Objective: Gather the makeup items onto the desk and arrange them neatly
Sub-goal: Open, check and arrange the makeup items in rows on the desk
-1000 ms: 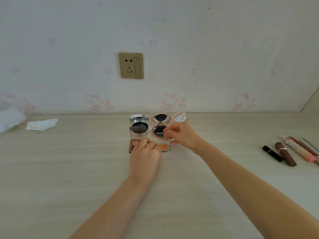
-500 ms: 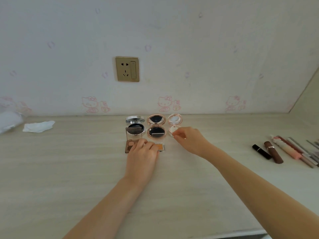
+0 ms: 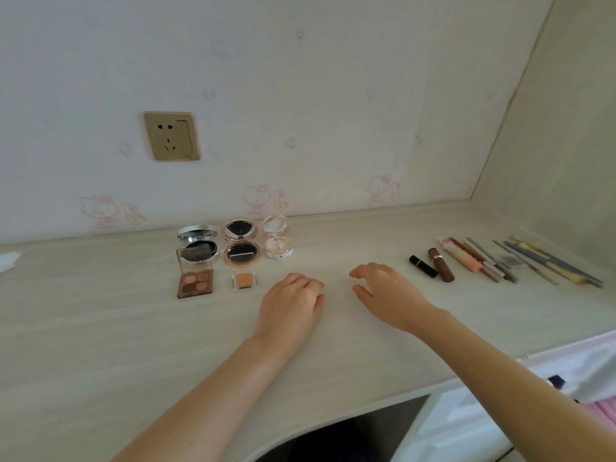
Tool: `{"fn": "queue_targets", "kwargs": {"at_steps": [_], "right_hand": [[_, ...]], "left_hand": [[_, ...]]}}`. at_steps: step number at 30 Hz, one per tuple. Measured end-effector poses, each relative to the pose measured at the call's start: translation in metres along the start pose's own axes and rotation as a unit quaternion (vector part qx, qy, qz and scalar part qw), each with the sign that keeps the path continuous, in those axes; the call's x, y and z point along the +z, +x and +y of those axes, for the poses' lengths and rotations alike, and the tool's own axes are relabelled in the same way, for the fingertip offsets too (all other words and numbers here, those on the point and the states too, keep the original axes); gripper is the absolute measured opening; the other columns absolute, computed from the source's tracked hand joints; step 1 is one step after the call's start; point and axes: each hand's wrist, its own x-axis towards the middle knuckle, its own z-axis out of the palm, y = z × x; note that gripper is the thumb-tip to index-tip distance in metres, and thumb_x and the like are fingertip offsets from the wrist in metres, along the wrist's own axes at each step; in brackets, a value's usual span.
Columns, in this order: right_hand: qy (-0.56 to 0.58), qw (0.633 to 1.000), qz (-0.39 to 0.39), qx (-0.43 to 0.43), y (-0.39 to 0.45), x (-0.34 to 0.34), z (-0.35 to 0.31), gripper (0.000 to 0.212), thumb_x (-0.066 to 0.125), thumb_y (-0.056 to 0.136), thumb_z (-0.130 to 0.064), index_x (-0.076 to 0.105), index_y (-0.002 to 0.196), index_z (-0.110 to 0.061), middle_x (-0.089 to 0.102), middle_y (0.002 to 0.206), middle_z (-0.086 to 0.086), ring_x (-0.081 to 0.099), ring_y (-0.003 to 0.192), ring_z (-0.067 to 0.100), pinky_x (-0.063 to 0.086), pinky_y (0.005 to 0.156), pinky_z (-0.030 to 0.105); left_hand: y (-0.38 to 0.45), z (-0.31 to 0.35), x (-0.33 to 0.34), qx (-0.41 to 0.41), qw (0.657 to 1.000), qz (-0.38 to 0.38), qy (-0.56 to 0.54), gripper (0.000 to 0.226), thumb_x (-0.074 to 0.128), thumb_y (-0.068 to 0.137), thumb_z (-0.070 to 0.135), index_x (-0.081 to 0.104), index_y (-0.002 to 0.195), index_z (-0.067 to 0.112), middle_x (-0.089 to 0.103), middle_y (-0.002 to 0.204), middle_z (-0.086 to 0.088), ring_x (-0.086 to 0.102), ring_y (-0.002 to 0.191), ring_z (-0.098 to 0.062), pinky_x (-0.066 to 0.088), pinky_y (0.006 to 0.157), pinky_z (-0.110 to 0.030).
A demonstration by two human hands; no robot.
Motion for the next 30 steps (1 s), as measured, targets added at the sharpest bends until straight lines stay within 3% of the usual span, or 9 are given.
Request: {"fn": "queue_targets", "kwargs": {"at_steps": [10, 18, 20, 23, 25, 30], "right_hand": [[-0.023, 0.995, 0.042, 0.083, -0.057, -0.034, 0.093, 0.036, 0.046, 0.098, -0.029, 0.051, 0.133, -0.021, 0.054, 0.132, -0.001, 0.049, 0.121, 0.017, 0.047, 0.094, 0.032], [-0.050, 0.986, 0.055, 0.150, -0.076, -0.062, 0.171, 0.037, 0.048, 0.098, -0.026, 0.051, 0.133, -0.019, 0.052, 0.135, 0.002, 0.047, 0.124, 0.023, 0.043, 0.098, 0.034], [-0.053, 0.985, 0.057, 0.151, -0.073, -0.068, 0.191, 0.034, 0.049, 0.097, -0.023, 0.053, 0.129, -0.015, 0.054, 0.130, 0.006, 0.050, 0.121, 0.026, 0.044, 0.096, 0.034], [-0.074, 0.982, 0.060, 0.162, -0.065, -0.079, 0.225, 0.033, 0.048, 0.094, -0.019, 0.056, 0.126, -0.014, 0.057, 0.126, 0.008, 0.051, 0.119, 0.030, 0.045, 0.096, 0.038], [-0.082, 0.979, 0.053, 0.181, -0.059, -0.086, 0.246, 0.037, 0.048, 0.093, -0.019, 0.054, 0.129, -0.016, 0.055, 0.130, 0.009, 0.050, 0.122, 0.029, 0.046, 0.097, 0.039], [-0.109, 0.974, 0.010, 0.196, -0.041, -0.090, 0.283, 0.047, 0.052, 0.093, -0.019, 0.043, 0.139, -0.013, 0.047, 0.140, 0.013, 0.044, 0.124, 0.035, 0.041, 0.100, 0.041]], "left_hand": [[0.044, 0.096, 0.048, 0.070, 0.994, -0.014, -0.087, 0.027, 0.054, 0.094, 0.021, 0.066, 0.117, 0.013, 0.070, 0.109, -0.004, 0.057, 0.113, -0.022, 0.047, 0.083, -0.033], [0.096, 0.165, 0.089, 0.135, 0.984, -0.009, -0.115, 0.020, 0.055, 0.089, 0.021, 0.072, 0.095, 0.013, 0.070, 0.094, -0.003, 0.059, 0.103, -0.023, 0.052, 0.074, -0.033], [0.111, 0.179, 0.101, 0.176, 0.980, -0.001, -0.091, 0.027, 0.048, 0.085, 0.025, 0.072, 0.087, 0.013, 0.071, 0.088, -0.001, 0.059, 0.102, -0.022, 0.053, 0.072, -0.032], [0.133, 0.197, 0.120, 0.228, 0.972, -0.002, -0.064, 0.034, 0.045, 0.085, 0.028, 0.072, 0.095, 0.011, 0.071, 0.096, -0.001, 0.057, 0.108, -0.023, 0.051, 0.081, -0.035], [0.148, 0.209, 0.125, 0.209, 0.975, -0.013, -0.074, 0.032, 0.045, 0.088, 0.027, 0.072, 0.092, 0.011, 0.070, 0.097, -0.002, 0.055, 0.108, -0.023, 0.049, 0.084, -0.036], [0.182, 0.240, 0.137, 0.148, 0.979, -0.081, -0.116, 0.033, 0.049, 0.095, 0.029, 0.066, 0.111, 0.007, 0.065, 0.114, -0.007, 0.044, 0.120, -0.023, 0.040, 0.092, -0.035]]}}
